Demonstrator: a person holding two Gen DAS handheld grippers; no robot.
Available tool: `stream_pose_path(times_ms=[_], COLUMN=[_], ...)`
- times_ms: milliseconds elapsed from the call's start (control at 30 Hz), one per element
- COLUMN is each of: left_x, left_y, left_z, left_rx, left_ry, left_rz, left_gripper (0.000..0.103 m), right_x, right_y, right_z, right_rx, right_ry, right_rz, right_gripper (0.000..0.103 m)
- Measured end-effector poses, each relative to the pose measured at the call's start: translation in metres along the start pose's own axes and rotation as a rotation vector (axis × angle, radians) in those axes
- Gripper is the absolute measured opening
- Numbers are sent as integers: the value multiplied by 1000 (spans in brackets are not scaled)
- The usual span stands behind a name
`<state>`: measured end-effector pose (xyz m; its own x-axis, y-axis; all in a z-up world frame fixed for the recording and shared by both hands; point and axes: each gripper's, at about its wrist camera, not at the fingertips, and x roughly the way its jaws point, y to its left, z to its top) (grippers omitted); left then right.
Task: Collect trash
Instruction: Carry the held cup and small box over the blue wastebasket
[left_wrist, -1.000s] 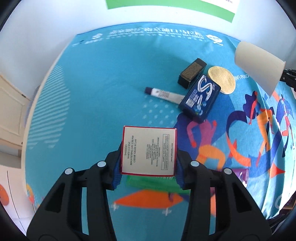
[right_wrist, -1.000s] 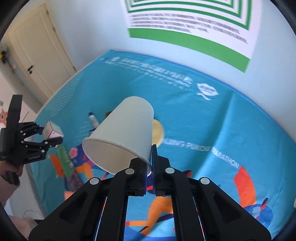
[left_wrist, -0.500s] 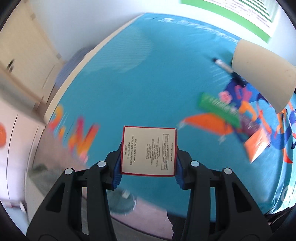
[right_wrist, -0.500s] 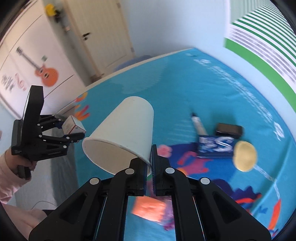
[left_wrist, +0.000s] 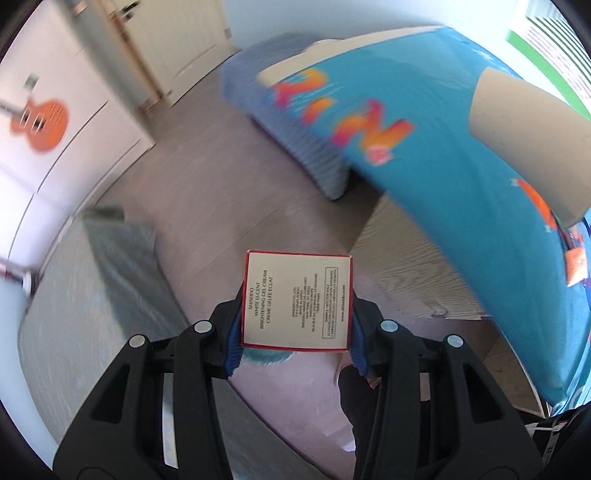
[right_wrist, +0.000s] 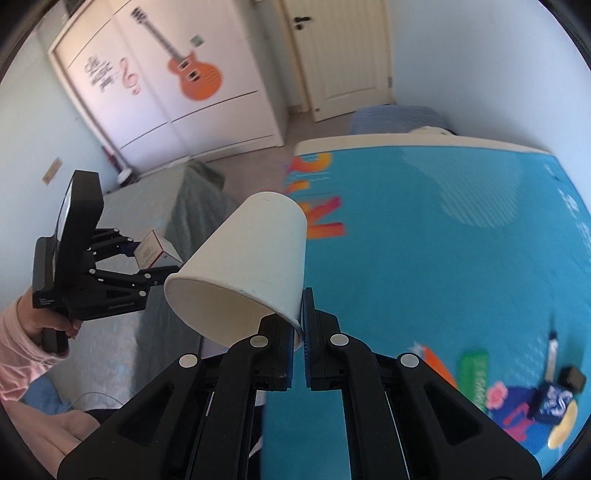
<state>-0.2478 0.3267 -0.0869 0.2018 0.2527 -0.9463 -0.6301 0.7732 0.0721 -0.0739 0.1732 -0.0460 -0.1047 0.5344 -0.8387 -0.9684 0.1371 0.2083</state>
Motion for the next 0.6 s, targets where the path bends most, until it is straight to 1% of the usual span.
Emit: stream_pose_path(times_ms=[100, 267, 400, 533, 600], left_x=[7, 18, 28, 37, 44], left_y=[28, 65, 91, 113, 124], left_z=[-15, -37, -54, -70, -78], left_rx=[-68, -159, -235, -302, -331], left_ry=[25, 58, 85, 113, 127], left_rz=[13, 38, 37, 30, 22], left_gripper=[42, 42, 42, 42, 42], right_x=[24, 62, 90, 122, 131], right_y=[31, 66, 90, 124, 136], right_z=[16, 36, 44, 51, 52], right_rx=[-65, -144, -193, -250, -264], right_ry=[42, 106, 166, 222, 243], right_rz=[50, 116, 160, 199, 212], right_gripper=[5, 5, 5, 5, 5])
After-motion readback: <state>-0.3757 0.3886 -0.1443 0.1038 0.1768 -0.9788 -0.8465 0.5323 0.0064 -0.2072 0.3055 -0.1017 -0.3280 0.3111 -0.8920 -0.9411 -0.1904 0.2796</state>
